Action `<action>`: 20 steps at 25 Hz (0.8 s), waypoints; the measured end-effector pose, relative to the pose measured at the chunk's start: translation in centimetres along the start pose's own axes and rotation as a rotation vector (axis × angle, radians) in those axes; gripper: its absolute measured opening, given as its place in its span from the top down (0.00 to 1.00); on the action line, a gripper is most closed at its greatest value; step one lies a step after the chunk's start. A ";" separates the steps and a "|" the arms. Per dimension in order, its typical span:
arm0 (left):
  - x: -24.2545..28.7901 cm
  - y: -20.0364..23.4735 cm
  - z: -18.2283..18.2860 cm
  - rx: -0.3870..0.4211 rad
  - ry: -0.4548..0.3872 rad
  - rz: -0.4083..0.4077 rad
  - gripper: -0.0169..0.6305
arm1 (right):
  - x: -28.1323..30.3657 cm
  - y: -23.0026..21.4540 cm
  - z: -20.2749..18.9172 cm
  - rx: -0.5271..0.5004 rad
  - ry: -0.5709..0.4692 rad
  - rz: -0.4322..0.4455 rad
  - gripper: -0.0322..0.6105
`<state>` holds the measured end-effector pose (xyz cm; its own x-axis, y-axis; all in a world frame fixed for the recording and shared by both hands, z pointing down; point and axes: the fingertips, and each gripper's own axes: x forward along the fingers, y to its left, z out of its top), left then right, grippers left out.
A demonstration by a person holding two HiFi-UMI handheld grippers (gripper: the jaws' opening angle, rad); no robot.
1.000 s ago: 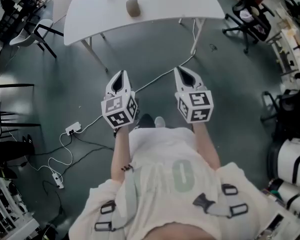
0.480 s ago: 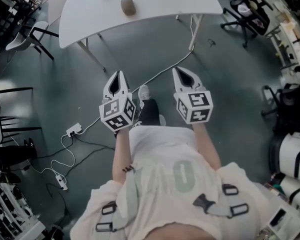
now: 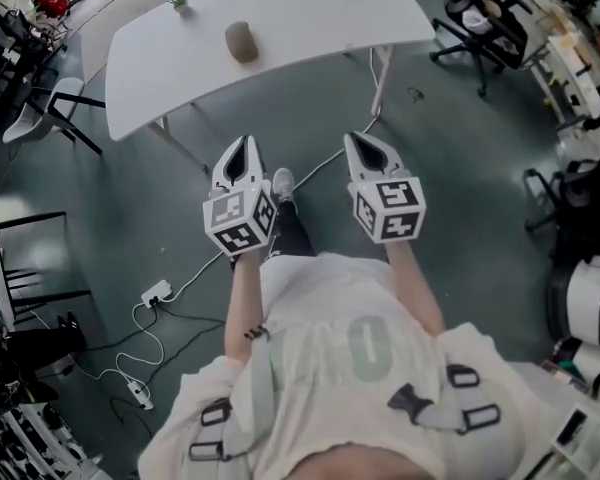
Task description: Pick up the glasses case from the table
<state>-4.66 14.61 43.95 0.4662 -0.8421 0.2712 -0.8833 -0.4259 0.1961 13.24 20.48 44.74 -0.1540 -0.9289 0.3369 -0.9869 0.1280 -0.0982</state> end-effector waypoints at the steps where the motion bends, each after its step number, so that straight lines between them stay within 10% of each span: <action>1: 0.9 0.3 0.4 0.001 0.002 0.000 0.97 | 1.0 -0.3 0.6 -0.005 -0.003 -0.002 0.95; 20: 19.2 12.6 6.9 -0.065 0.095 0.010 0.97 | 22.4 -2.1 8.9 0.005 0.053 -0.039 0.95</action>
<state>-7.15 -9.20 45.16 0.4625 -0.8100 0.3606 -0.8844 -0.3925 0.2526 12.31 -3.68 44.17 -0.1175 -0.9135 0.3894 -0.9920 0.0898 -0.0888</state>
